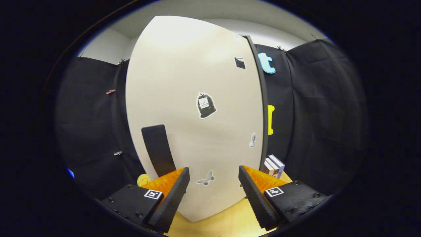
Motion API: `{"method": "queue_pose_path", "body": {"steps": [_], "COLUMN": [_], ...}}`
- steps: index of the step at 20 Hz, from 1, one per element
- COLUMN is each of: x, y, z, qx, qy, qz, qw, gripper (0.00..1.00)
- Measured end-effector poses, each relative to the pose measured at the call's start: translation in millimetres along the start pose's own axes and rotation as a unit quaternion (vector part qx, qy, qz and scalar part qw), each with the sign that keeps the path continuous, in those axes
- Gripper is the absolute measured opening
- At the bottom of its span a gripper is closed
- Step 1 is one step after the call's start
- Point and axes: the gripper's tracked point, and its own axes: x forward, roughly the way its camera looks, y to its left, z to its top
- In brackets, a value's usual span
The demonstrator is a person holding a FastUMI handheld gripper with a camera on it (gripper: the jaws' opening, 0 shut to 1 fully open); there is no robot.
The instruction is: Open the shoe cabinet door, grab the shoes and put them into the shoe cabinet, then close the shoe cabinet door.
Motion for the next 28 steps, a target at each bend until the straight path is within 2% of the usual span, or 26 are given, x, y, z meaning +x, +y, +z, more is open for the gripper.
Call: {"method": "queue_pose_path", "body": {"steps": [6, 9, 14, 21, 28], "x": [6.8, 0.3, -20.0, -44.6, -51.2], "y": [46.4, 43.7, 22.1, -26.9, -36.4], "z": [-1.5, 0.8, 20.8, 32.0, 4.1], "qx": [-0.048, -0.062, -0.04, -0.06, -0.033], "qy": [-0.019, -0.029, -0.065, -0.101, -0.063], "qz": [0.022, 0.026, 0.045, 0.007, -0.012], "qw": [0.998, 0.997, 0.996, 0.993, 0.997], "gripper": [0.98, 0.98, 0.98, 0.98, 0.98]}}
